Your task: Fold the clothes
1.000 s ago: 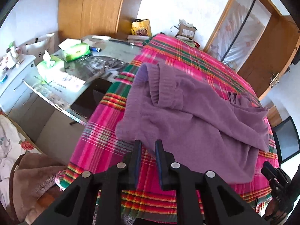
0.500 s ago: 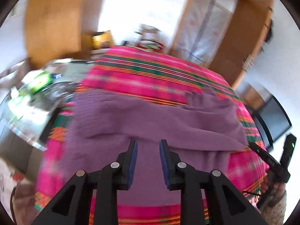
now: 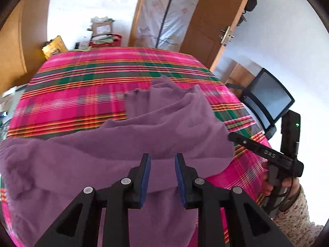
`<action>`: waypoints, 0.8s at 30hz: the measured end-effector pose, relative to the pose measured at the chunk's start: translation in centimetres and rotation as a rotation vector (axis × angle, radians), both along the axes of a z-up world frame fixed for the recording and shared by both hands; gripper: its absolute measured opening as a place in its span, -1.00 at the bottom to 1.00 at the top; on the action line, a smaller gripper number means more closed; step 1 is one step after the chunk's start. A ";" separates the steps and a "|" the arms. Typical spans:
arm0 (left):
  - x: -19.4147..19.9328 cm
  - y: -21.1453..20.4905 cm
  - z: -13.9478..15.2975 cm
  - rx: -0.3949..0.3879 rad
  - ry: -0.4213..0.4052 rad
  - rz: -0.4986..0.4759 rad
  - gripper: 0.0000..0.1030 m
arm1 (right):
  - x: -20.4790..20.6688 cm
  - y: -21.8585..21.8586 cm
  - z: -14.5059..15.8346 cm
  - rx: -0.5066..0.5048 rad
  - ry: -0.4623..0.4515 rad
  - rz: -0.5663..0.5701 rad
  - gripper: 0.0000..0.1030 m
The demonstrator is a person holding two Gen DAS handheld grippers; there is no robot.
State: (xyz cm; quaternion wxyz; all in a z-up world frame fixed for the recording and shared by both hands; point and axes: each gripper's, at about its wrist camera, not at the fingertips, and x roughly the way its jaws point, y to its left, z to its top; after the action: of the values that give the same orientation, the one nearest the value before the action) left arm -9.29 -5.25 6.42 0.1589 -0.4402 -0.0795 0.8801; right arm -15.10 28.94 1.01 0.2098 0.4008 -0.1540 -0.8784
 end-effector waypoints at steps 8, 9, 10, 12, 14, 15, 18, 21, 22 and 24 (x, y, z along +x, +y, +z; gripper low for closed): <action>-2.5 0.4 -1.9 0.038 -0.078 -0.019 -0.52 | -2.8 0.0 -0.6 -0.060 -0.059 0.024 0.10; -2.8 0.5 -2.1 0.040 -0.085 -0.017 -0.52 | -3.0 -0.1 -0.7 -0.061 -0.064 0.023 0.10; -3.1 0.5 -2.3 0.038 -0.091 -0.017 -0.52 | -3.2 -0.2 -0.8 -0.061 -0.070 0.023 0.10; -3.3 0.3 -2.7 0.031 -0.105 -0.011 -0.52 | -3.4 -0.5 -1.1 -0.067 -0.074 0.029 0.10; -3.6 0.1 -3.1 0.026 -0.122 -0.002 -0.52 | -3.4 -0.9 -1.3 -0.084 -0.072 0.038 0.08; -3.7 0.0 -3.3 0.030 -0.128 0.003 -0.52 | -3.4 -1.0 -1.3 -0.093 -0.077 0.049 -0.02; -3.9 -0.4 -3.5 0.041 -0.138 0.015 -0.52 | -3.0 -1.9 -1.1 -0.090 -0.066 0.069 -0.62; -3.9 -0.9 -3.5 0.047 -0.139 0.025 -0.52 | -2.2 -3.3 -0.1 -0.043 -0.006 0.082 -0.81; -3.8 -1.1 -3.4 0.048 -0.138 0.029 -0.52 | -1.8 -3.9 0.4 -0.022 0.022 0.090 -0.82; -3.6 -1.3 -3.3 0.054 -0.134 0.034 -0.52 | -1.1 -5.1 1.5 -0.009 0.067 0.115 -0.83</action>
State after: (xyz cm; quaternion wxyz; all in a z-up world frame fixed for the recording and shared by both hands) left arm -12.91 -6.57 3.10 0.1500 -0.4925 -0.1211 0.8487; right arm -16.15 23.86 2.49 0.2667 0.3784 -0.1276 -0.8772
